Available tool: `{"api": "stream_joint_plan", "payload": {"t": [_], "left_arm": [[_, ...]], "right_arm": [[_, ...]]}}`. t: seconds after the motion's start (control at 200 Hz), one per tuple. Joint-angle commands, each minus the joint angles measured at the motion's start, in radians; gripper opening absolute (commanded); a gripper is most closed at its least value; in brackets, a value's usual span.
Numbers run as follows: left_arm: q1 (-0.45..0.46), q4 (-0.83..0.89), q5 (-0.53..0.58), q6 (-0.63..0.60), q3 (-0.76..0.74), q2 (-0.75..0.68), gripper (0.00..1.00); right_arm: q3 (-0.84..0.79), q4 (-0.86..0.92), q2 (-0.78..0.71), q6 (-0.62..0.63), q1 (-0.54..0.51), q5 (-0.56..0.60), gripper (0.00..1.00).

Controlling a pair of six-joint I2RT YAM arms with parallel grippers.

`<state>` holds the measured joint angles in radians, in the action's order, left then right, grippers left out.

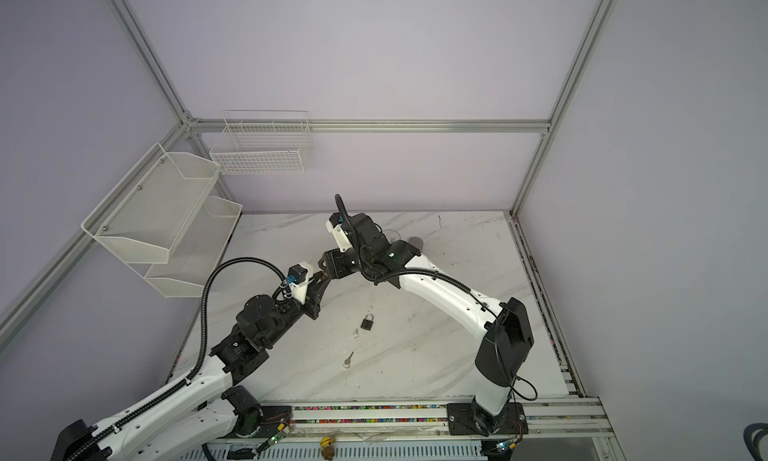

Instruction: Unlock with the key

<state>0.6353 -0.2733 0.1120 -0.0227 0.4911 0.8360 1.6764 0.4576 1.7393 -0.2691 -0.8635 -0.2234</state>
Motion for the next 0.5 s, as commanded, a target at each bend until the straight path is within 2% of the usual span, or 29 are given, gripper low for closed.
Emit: {"api": "stream_joint_plan", "payload": {"t": [0.0,0.245,0.495], "left_arm": [[-0.002,-0.068,0.032,-0.029,-0.040,-0.001,0.00],[-0.002,-0.077,0.037,-0.044,-0.049,0.010,0.00],[-0.002,-0.082,0.042,-0.048,-0.052,0.007,0.00]], "right_arm": [[0.029,0.065,0.003,0.033,-0.003,0.065,0.56],[0.083,0.151,0.039,0.046,-0.003,0.135,0.56],[0.094,0.179,0.042,0.077,-0.002,0.114,0.56]]}}
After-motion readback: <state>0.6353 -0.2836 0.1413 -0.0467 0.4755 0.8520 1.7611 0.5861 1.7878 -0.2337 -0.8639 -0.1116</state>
